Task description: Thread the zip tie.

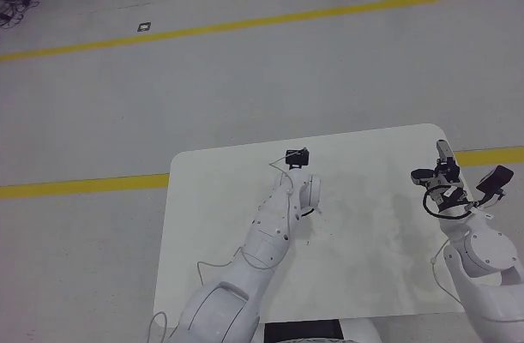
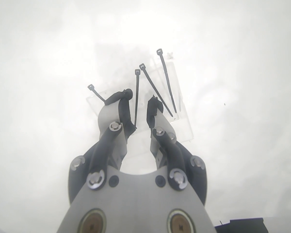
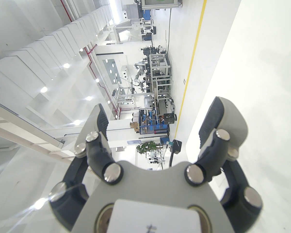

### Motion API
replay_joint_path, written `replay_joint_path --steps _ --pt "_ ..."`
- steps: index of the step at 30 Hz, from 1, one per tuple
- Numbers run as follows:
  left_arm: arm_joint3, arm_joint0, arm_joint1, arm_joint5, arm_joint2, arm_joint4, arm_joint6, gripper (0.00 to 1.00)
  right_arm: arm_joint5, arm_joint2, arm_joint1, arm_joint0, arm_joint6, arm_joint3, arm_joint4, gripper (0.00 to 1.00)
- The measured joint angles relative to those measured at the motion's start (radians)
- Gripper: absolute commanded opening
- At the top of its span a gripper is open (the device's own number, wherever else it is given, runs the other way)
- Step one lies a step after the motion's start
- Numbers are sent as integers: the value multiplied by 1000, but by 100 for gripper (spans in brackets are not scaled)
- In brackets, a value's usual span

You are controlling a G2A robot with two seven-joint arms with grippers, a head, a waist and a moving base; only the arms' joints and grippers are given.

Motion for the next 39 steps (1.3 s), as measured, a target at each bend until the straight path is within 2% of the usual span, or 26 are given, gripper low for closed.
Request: replay_joint_path --steps 11,13,14,26,29,32,35,39 --pt "12 -2 -2 0 -1 0 -4 15 0 0 0 0 0 0 0 100" --pt "16 -4 -2 0 -2 0 -2 7 0 0 0 0 0 0 0 100" --pt "18 -5 -3 0 -2 0 -2 0 0 0 0 0 0 0 0 100" --pt "21 -6 -7 0 -16 0 5 0 0 0 0 0 0 0 0 100" --pt "-8 2 -5 0 -13 0 -1 0 0 0 0 0 0 0 0 100" --pt "-59 22 4 0 -7 0 -15 0 0 0 0 0 0 0 0 100" --pt "-126 52 19 0 0 0 -33 0 0 0 0 0 0 0 0 100" --pt "-232 96 49 0 13 0 -66 0 0 0 0 0 0 0 0 100"
